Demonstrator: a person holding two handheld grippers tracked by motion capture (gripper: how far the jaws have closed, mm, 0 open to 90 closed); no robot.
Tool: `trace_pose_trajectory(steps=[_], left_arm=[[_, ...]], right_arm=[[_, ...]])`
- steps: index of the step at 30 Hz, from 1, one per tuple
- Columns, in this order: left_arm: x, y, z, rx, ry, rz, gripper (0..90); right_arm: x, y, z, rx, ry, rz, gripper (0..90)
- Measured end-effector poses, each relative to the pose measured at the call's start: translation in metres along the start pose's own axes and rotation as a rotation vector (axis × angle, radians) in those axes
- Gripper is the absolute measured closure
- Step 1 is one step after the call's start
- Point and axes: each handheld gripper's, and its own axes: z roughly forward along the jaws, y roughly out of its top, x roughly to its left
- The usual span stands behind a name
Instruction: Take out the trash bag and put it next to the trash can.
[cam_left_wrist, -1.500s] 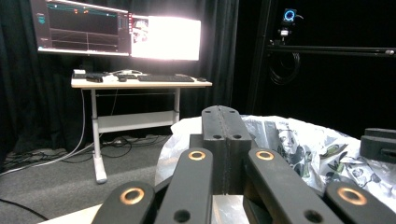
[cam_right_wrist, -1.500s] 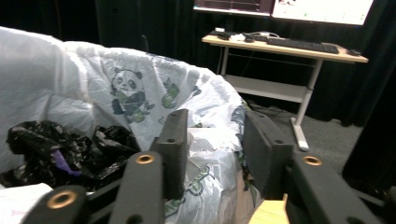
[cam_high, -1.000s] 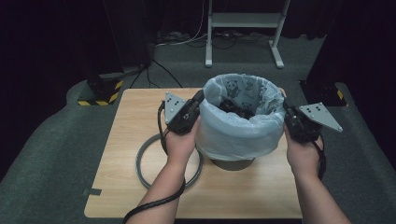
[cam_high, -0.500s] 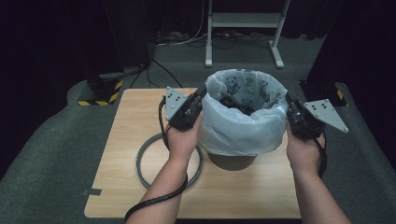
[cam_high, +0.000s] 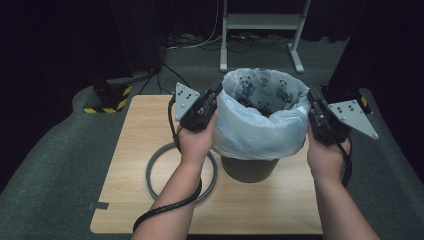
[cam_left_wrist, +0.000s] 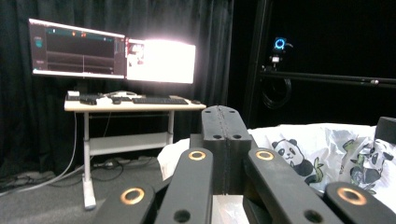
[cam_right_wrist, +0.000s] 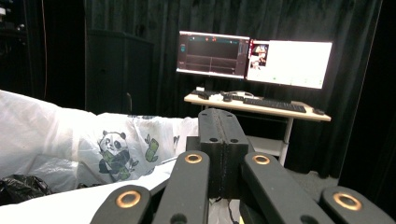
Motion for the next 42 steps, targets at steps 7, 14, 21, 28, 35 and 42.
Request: trace_pose_trajectory(steps=[7,14,21,28,35,42], left_arm=[[0.000,0.015,-0.001,-0.025,-0.008,0.010,90.0],[-0.001,0.017,-0.005,-0.031,-0.023,0.012,90.0],[0.001,0.002,-0.007,0.004,-0.038,0.005,90.0],[0.003,-0.011,-0.010,0.031,-0.044,-0.007,90.0],[0.008,-0.021,-0.014,0.066,-0.054,-0.018,90.0],[0.009,-0.031,-0.015,0.097,-0.074,-0.026,90.0]], right_arm=[[0.005,0.014,0.000,-0.033,0.006,-0.006,90.0],[0.007,0.027,0.000,-0.055,0.009,-0.003,90.0],[0.014,0.039,-0.004,-0.090,0.021,-0.012,90.0],[0.032,0.054,-0.010,-0.134,0.057,-0.018,90.0],[0.058,0.060,-0.013,-0.158,0.110,-0.018,90.0],[0.090,0.053,-0.010,-0.135,0.171,-0.036,90.0]])
